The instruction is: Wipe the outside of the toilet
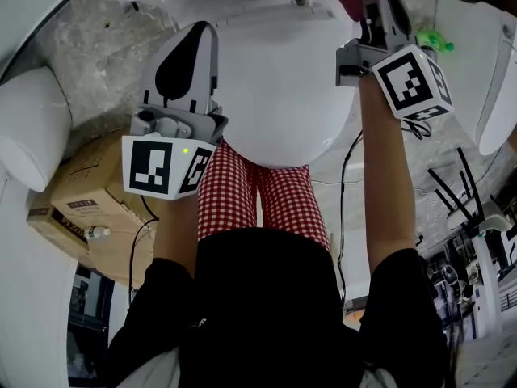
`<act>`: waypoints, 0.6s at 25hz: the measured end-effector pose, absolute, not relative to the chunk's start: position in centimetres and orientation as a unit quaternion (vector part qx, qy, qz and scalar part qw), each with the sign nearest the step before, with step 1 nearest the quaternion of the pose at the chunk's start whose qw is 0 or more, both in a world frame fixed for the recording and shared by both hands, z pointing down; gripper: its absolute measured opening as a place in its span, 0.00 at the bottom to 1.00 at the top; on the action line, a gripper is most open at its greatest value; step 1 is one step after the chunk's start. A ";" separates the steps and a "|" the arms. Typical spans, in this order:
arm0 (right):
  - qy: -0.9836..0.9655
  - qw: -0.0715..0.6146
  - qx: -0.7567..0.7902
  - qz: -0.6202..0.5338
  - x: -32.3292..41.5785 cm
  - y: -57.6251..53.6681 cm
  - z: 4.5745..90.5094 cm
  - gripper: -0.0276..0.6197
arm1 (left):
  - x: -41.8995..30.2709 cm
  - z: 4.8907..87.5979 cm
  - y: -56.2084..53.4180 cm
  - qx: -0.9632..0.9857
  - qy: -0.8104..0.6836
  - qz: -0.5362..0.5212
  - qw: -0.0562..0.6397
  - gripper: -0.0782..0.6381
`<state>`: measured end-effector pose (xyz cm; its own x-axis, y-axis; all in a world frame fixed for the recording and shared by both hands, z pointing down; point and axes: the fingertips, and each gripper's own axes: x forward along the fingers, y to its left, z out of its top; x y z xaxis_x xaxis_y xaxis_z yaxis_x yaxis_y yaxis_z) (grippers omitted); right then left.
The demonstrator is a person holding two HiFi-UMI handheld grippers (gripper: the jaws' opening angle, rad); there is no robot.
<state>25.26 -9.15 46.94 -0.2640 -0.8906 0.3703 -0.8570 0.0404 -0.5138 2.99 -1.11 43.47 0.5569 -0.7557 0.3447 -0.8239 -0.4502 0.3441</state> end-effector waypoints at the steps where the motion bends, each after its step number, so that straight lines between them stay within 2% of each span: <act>1: 0.720 0.025 -0.608 -0.334 25.4 -9.2 47.0 0.13 | 3.0 43.5 -1.1 0.849 -0.465 0.071 0.242 0.12; 9: 0.716 0.018 -0.617 -0.328 26.3 -9.0 47.0 0.13 | 2.4 43.2 -0.9 0.848 -0.468 0.066 0.240 0.12; 15: 0.697 0.041 -0.634 -0.333 27.5 -8.9 46.9 0.13 | 1.7 43.1 -0.7 0.846 -0.472 0.065 0.238 0.12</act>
